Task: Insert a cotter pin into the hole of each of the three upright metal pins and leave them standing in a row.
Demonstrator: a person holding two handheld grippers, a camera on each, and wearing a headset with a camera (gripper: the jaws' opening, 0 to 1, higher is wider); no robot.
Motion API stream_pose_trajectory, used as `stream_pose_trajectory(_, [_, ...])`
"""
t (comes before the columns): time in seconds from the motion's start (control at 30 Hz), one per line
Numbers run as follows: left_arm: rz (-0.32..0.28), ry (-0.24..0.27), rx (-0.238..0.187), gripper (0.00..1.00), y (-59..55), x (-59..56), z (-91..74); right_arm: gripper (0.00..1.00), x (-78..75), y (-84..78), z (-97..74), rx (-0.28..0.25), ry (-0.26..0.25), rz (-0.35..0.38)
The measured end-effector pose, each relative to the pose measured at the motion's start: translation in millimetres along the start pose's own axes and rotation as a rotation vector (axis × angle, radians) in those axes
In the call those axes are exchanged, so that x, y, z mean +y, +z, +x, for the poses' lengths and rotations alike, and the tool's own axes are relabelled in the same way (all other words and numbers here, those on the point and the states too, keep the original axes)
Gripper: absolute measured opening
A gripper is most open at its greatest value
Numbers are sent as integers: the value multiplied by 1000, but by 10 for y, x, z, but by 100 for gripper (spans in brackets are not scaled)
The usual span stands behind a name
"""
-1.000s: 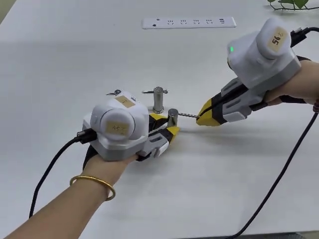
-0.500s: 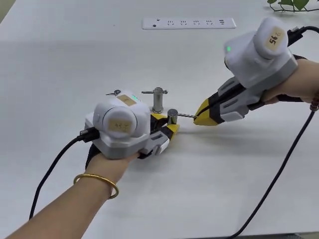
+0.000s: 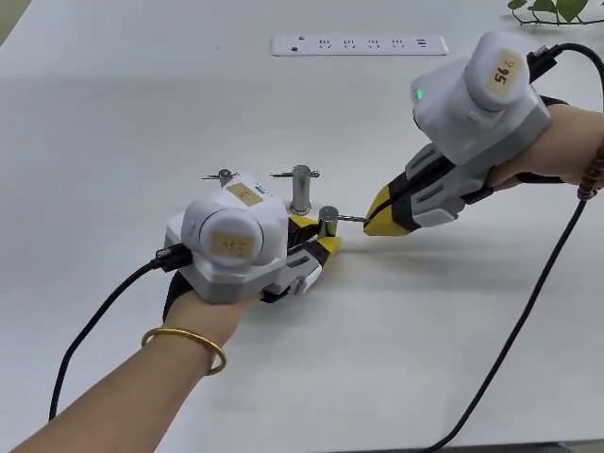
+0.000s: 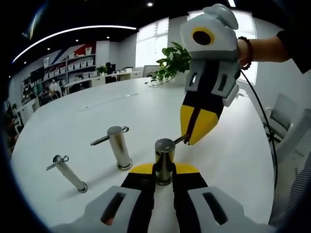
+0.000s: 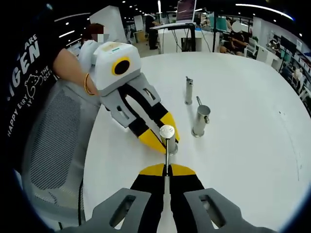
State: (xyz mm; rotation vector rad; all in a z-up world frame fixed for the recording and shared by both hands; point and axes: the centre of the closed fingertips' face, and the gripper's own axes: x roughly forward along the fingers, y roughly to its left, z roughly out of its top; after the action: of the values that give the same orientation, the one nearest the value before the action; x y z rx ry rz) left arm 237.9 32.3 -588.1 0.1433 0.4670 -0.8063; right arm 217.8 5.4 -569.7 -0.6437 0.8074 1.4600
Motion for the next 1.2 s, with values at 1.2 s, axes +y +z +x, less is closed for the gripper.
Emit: stream_pose_trajectory(1.2, [-22,2,-13,10,-15,-29,33,1,-94,137,175,18,-29,-105])
